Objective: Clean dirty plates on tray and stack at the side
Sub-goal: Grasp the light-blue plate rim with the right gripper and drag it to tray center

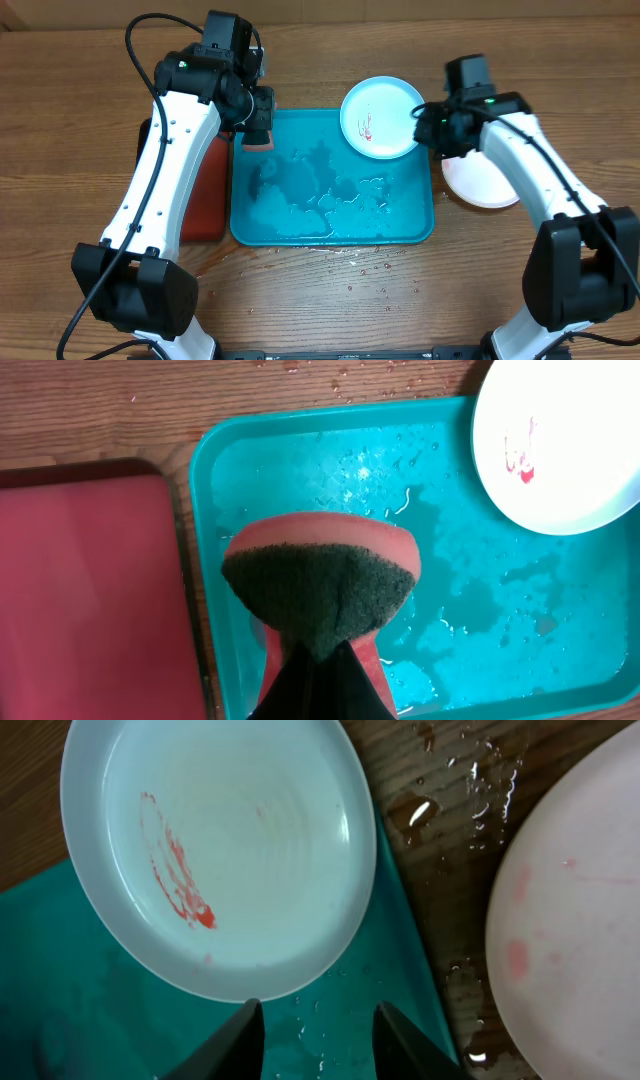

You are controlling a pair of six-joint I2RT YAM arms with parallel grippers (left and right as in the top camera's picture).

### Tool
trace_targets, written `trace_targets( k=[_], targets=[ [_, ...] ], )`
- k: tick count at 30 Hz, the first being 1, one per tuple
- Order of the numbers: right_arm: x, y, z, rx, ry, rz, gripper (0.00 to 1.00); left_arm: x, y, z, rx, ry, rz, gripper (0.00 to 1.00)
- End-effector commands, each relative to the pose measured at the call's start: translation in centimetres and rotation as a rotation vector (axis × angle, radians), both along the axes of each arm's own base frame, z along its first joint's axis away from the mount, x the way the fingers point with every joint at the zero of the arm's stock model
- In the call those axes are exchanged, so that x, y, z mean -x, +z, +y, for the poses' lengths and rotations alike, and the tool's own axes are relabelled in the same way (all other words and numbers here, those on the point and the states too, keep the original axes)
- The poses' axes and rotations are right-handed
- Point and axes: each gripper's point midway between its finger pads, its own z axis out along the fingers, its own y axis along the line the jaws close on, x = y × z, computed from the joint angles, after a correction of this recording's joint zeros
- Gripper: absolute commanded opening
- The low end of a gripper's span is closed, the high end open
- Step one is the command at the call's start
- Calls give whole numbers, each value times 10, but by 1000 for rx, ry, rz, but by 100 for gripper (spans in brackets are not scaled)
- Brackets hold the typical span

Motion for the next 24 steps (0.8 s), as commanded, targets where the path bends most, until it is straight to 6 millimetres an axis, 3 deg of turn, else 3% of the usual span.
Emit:
trace_targets(
  k=[1, 15, 21, 24],
  targets=[
    [-13, -2, -11, 95, -102, -39, 35, -4, 0, 2, 10, 20, -6, 4],
    [-13, -68, 12, 88, -47, 74, 24, -8, 2, 1, 14, 20, -25, 4],
    [-3, -76, 18, 59, -19, 126, 13, -8, 2, 1, 14, 20, -25, 4],
    [8, -76, 39, -20, 73, 163, 8, -9, 2, 1, 14, 20, -26, 4]
  ],
)
